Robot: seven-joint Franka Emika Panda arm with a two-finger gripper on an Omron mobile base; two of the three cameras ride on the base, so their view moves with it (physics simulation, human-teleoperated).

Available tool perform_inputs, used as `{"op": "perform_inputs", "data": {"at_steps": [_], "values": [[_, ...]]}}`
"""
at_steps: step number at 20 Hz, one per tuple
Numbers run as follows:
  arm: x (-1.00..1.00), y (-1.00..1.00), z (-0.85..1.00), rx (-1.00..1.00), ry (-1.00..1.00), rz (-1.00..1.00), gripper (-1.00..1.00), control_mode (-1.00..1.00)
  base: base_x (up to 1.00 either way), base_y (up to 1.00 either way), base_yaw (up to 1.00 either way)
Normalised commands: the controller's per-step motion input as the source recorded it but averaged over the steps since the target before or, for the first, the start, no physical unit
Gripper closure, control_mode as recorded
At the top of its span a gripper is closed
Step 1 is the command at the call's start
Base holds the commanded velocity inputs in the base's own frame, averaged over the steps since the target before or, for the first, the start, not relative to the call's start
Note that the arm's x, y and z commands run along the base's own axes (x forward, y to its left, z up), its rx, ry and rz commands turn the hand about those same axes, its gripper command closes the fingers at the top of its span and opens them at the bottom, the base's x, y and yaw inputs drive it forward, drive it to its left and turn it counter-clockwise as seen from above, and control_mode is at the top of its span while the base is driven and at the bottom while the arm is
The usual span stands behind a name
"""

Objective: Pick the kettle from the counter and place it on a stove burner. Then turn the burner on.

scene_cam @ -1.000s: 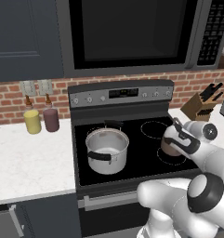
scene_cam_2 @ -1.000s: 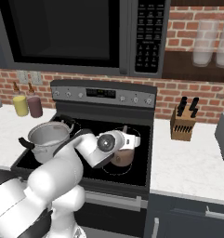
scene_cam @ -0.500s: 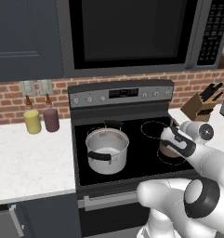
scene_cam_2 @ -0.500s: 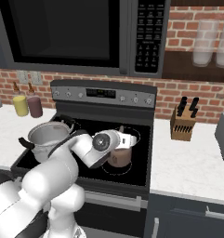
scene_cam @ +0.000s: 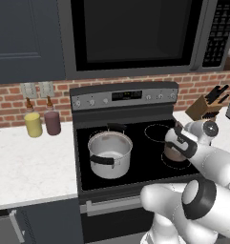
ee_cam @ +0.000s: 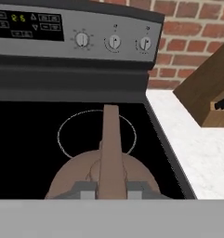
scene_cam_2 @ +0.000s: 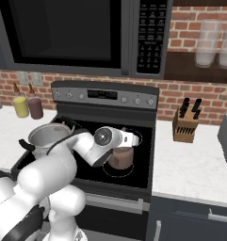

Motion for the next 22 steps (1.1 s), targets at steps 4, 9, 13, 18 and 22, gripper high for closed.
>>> {"op": "perform_inputs", "data": {"at_steps": [4,9,13,18,22], "values": [[0.00,0.00,0.00,0.00,0.00,0.00,-1.00,-1.00,0.00,0.00,0.00],[0.00,0.00,0.19,0.00,0.00,0.00,-1.00,-1.00,0.00,0.00,0.00],[0.00,0.00,0.59,0.00,0.00,0.00,-1.00,-1.00,0.00,0.00,0.00],[0.00,0.00,0.83,0.00,0.00,0.00,-1.00,-1.00,0.00,0.00,0.00],[0.03,0.00,0.84,0.00,0.00,0.00,-1.00,-1.00,0.00,0.00,0.00]]}}
